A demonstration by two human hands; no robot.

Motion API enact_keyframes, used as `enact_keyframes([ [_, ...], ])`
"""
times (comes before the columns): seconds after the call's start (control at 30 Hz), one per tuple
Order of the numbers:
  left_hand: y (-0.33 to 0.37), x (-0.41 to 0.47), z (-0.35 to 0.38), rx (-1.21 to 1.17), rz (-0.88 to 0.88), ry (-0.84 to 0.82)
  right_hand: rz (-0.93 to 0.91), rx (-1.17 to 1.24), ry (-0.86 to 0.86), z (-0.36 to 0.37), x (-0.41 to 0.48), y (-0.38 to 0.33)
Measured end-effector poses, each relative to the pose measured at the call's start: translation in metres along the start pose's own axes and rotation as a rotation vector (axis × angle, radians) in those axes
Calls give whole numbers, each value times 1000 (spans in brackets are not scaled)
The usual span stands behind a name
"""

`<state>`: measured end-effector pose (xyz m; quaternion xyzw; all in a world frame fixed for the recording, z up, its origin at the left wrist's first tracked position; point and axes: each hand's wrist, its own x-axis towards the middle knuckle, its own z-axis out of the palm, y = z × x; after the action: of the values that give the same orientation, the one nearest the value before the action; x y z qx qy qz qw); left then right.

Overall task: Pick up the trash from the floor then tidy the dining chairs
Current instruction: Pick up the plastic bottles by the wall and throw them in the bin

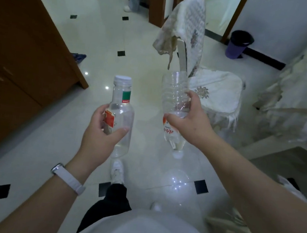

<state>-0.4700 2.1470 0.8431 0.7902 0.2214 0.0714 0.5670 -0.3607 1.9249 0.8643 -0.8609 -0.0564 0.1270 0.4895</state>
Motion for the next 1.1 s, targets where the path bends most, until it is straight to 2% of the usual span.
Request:
enact_keyframes([
  [0.23,-6,158,-30,-39,16,-72,68,-15,110,43,126,-45],
  [0.53,10,360,-92,-42,81,-120,14,-60,157,100,274,-138],
  [0.83,29,493,-52,-11,65,-196,106,-98,192,90,394,-130],
  [1.1,83,616,-10,38,24,-207,125,91,174,63,554,-112],
])
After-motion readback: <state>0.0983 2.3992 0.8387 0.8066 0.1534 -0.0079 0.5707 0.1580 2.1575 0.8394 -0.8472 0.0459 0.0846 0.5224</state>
